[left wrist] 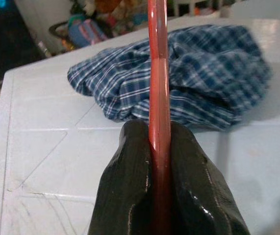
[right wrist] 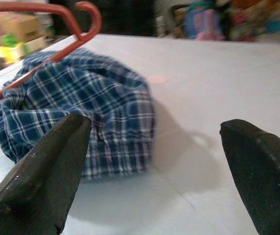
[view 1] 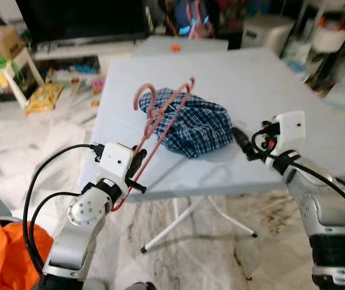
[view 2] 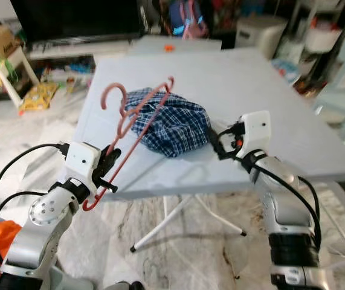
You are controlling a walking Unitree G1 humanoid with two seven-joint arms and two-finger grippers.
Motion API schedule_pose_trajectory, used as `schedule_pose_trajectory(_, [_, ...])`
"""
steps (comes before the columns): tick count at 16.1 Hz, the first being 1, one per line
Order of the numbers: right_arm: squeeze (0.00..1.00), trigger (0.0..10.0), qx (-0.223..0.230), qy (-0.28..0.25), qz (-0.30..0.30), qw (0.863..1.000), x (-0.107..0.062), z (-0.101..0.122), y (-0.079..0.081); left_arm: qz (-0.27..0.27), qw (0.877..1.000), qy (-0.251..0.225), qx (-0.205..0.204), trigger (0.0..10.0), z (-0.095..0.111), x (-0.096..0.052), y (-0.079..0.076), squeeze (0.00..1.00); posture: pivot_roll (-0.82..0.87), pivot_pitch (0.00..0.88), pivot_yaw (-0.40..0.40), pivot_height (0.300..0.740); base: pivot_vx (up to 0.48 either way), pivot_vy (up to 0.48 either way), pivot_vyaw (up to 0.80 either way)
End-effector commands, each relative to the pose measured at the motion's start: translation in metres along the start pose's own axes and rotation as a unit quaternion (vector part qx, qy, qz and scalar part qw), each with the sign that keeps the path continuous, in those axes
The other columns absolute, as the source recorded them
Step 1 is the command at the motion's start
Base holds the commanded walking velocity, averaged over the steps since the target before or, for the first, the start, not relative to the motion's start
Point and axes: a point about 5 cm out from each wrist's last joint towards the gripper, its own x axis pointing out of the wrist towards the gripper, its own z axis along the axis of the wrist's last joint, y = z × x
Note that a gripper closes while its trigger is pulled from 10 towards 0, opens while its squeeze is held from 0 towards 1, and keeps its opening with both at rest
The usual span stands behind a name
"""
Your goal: Hang hanger
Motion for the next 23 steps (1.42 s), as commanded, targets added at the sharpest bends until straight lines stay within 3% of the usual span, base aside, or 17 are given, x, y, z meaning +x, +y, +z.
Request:
schedule_pose_trajectory(1, [0.0,10.0,0.003,0.012,-0.022,1.0,0.0,-0.003,-0.006,-0.016,1.0,-0.007,0.011,10.0,0.003,0.003,-0.002,0.0,-0.14,0.0,0.063,0.74,-0.255,0.0,0.0])
schedule_pose_trajectory(6, [0.0,10.0,0.017,0.009,0.003,1.0,-0.003,-0.016,0.011,-0.042,0.999,0.011,0.025,10.0,-0.013,0.005,-0.003,0.0,-0.12,0.0,0.035,0.74,-0.199,0.0,0.0])
schedule_pose_trajectory(10, [0.0,10.0,0.033,0.012,-0.017,0.999,-0.009,-0.03,0.021,-0.016,1.0,0.004,0.01,10.0,-0.018,0.01,-0.007,0.0,-0.1,0.0,0.0,0.74,0.0,0.0,0.0])
schedule_pose_trajectory(14, [0.0,10.0,0.011,0.046,-0.035,0.998,-0.023,-0.059,0.026,0.023,0.999,0.023,-0.019,10.0,-0.03,0.0,0.002,0.0,-0.1,0.0,0.02,0.74,-0.079,0.0,0.0])
schedule_pose_trajectory(18, [0.0,10.0,-0.005,0.063,-0.019,0.998,-0.03,-0.071,0.037,0.027,0.998,0.048,-0.02,10.0,-0.045,-0.012,-0.004,0.0,-0.12,0.0,0.03,0.74,-0.347,0.0,0.0])
schedule_pose_trajectory(23, [0.0,10.0,0.0,0.068,-0.04,0.997,-0.034,-0.076,0.03,0.013,0.999,0.047,-0.02,10.0,-0.044,-0.003,-0.011,0.0,-0.13,0.0,0.045,0.74,-0.323,0.0,0.0])
